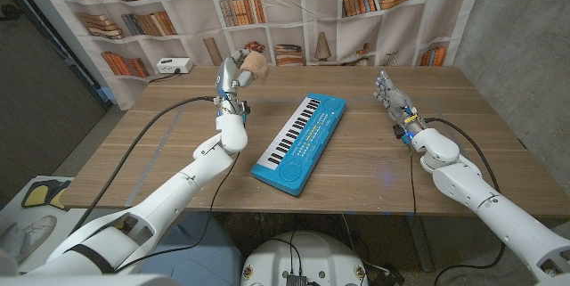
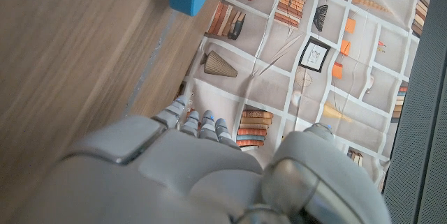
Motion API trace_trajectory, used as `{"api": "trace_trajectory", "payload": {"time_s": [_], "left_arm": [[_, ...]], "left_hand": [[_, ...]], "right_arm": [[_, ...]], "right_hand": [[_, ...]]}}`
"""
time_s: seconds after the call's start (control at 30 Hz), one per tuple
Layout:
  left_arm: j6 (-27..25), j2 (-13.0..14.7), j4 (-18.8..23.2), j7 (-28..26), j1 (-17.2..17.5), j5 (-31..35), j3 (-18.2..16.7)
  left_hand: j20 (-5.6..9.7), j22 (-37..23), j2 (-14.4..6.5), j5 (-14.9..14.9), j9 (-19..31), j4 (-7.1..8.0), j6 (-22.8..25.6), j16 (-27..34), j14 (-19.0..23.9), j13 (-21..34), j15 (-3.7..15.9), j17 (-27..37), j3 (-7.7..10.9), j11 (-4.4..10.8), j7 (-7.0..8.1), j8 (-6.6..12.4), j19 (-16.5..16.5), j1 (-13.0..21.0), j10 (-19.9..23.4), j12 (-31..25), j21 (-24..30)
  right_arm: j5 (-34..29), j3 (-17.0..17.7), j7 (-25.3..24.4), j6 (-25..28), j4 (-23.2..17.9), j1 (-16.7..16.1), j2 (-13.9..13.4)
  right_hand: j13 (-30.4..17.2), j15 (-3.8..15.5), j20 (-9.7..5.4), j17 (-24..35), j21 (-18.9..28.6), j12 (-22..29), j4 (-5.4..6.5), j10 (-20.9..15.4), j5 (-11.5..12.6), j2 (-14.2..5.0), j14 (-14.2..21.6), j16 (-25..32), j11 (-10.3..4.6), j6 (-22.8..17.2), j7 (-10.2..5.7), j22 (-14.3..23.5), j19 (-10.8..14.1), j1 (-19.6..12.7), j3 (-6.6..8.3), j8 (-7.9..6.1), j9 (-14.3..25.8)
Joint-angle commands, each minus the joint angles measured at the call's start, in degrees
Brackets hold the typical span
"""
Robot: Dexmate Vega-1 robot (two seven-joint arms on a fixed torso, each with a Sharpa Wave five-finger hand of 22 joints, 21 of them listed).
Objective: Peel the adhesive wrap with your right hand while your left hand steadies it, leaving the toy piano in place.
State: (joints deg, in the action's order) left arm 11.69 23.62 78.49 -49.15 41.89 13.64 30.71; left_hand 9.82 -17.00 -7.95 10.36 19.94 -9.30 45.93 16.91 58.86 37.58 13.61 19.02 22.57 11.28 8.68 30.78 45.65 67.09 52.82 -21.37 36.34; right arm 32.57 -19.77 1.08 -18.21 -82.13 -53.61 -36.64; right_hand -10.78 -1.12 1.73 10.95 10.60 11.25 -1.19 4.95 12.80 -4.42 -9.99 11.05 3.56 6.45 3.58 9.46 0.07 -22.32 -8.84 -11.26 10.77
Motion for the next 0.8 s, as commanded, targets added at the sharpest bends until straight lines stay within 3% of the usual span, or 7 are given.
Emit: {"api": "trace_trajectory", "payload": {"time_s": [0.03,0.8], "left_arm": [[3.9,-2.2,-2.0,0.0,-0.2,-3.6,-0.8],[2.7,-0.9,2.3,7.9,0.7,-8.6,-2.8]], "left_hand": [[-0.10,-0.1,-0.6,0.1,3.1,0.27,0.1,-0.2,0.7,0.2,0.07,0.2,-0.06,0.32,-0.07,0.29,-0.1,0.3,0.8,0.1,0.4],[-0.13,0.3,-0.5,0.1,3.1,0.27,-0.2,-0.7,0.8,0.5,0.09,0.5,-0.03,0.33,0.05,0.57,-0.8,0.3,0.8,0.5,1.8]], "right_arm": [[-1.0,-0.3,-0.6,0.5,-1.1,-0.5,-0.6],[-5.3,-1.7,-2.4,-1.5,-3.1,-1.5,-0.7]], "right_hand": [[-0.2,0.23,-0.25,0.1,0.1,0.3,-0.33,-0.3,-0.2,-0.32,-0.6,0.3,-0.08,0.0,-0.13,0.2,-0.1,-0.4,-0.03,-0.05,0.3],[-0.6,0.12,1.17,0.2,0.0,1.6,-1.17,-4.1,-0.2,-0.17,0.0,0.5,-1.11,0.3,-0.30,0.2,-0.3,-1.5,0.20,-0.05,0.3]]}}
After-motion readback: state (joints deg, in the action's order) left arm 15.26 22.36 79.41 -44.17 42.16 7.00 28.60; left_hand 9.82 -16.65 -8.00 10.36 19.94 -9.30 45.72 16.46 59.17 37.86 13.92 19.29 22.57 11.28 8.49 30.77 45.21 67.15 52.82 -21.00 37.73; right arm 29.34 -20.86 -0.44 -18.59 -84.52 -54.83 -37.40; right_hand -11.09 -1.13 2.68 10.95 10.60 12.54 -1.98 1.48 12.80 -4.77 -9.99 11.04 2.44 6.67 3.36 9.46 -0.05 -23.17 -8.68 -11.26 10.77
